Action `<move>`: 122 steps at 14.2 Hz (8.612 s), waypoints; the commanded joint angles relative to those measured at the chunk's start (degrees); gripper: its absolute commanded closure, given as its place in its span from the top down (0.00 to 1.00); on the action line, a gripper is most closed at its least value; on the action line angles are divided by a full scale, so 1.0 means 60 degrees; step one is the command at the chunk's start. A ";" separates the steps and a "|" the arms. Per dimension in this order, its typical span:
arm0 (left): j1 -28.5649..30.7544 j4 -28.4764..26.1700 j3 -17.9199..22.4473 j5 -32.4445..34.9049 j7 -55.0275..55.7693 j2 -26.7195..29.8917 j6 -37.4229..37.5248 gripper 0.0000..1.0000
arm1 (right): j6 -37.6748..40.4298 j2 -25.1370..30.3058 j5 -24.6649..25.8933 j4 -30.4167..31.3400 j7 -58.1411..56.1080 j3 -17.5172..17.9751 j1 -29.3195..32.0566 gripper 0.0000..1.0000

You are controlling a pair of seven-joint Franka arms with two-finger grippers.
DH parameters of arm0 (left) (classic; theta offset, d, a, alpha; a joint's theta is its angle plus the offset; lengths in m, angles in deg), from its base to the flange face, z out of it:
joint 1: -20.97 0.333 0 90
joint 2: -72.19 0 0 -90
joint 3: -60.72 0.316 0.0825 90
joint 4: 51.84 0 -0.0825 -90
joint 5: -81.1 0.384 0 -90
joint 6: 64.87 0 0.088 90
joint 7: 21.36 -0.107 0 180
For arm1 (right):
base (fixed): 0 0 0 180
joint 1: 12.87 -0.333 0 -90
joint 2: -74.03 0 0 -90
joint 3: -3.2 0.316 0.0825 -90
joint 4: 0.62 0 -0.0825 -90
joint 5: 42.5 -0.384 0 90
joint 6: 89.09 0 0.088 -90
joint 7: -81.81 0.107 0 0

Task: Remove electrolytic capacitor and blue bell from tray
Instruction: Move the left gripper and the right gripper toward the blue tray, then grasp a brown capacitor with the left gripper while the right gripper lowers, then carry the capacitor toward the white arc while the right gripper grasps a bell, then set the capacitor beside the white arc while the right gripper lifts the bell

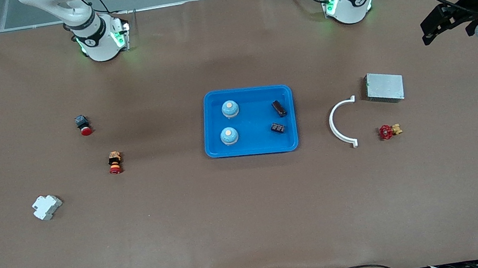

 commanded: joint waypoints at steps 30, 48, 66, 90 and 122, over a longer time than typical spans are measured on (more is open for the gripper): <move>-0.0657 -0.1799 -0.3312 0.0696 0.7833 -0.2103 -0.2998 1.00 | -0.1838 0.2354 -0.0872 0.4890 0.5291 0.1668 -0.1059 1.00; -0.2710 -0.4219 -0.3327 0.3227 1.4252 -0.5281 -0.8086 0.71 | -0.6510 -0.0895 -0.0800 0.5682 1.4319 0.2698 -0.5423 1.00; -0.2710 -0.4380 -0.3341 0.4095 1.5984 -0.5038 -0.8103 0.00 | -0.9234 -0.4983 0.1544 0.4071 1.8085 0.2654 -0.6421 1.00; 0.2036 -0.5229 -0.3283 0.3992 1.3508 -0.4652 -0.7880 0.00 | -0.9939 -0.5951 0.1677 0.3734 1.8790 0.2581 -0.6934 1.00; 0.0792 -0.3501 -0.4938 0.3348 1.6920 -0.5648 -0.8247 1.00 | -0.5732 -0.2114 0.1003 0.4889 0.8189 0.2596 -0.0667 0.00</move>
